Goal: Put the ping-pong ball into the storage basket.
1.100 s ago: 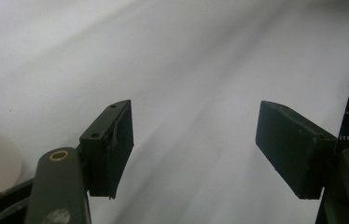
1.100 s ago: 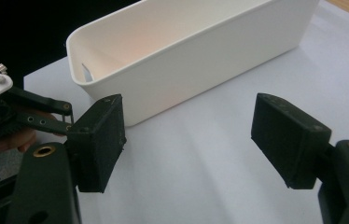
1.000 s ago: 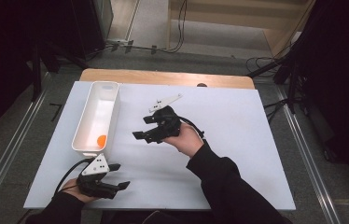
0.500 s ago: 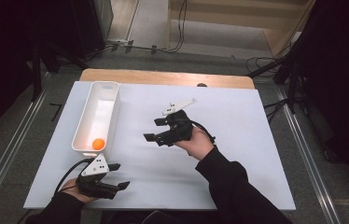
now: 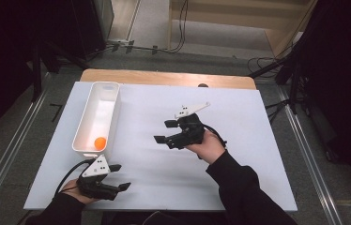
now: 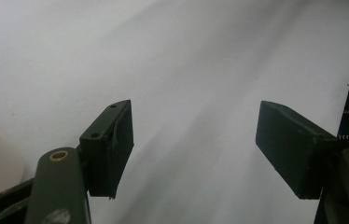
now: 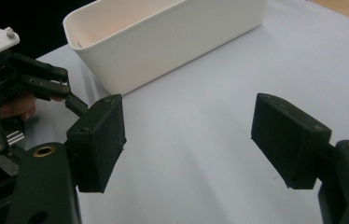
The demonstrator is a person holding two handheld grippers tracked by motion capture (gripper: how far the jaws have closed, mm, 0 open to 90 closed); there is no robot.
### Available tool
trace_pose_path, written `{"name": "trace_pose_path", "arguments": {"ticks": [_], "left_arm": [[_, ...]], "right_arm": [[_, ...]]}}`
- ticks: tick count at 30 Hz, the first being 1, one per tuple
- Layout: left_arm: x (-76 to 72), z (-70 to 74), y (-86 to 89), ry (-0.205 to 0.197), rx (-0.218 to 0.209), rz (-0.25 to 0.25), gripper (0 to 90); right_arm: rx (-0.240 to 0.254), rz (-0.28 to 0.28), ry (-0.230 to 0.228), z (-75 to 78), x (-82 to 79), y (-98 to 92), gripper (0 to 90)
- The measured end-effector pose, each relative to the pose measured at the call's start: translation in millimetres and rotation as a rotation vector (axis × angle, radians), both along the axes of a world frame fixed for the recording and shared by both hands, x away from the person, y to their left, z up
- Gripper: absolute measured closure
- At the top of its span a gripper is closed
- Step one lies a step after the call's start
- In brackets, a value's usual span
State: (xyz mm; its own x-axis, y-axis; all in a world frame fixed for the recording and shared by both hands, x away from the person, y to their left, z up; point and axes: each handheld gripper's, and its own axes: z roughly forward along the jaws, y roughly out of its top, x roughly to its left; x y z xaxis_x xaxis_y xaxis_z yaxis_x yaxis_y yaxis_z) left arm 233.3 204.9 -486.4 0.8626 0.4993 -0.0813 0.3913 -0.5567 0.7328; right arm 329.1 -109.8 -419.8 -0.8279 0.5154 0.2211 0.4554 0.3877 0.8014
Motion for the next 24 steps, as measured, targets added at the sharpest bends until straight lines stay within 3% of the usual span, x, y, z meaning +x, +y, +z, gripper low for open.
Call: {"name": "trace_pose_path", "arguments": {"ticks": [12, 24], "left_arm": [[-0.5, -0.2, -0.4, 0.001, 0.000, -0.003, 28.0], [-0.3, -0.3, -0.3, 0.003, 0.001, -0.001, 27.9]], "right_arm": [[-0.010, -0.025, 0.021, -5.2, -15.0, -21.0, 23.8], [-0.038, -0.033, 0.014, -12.4, -27.4, -36.1, 23.8]]}}
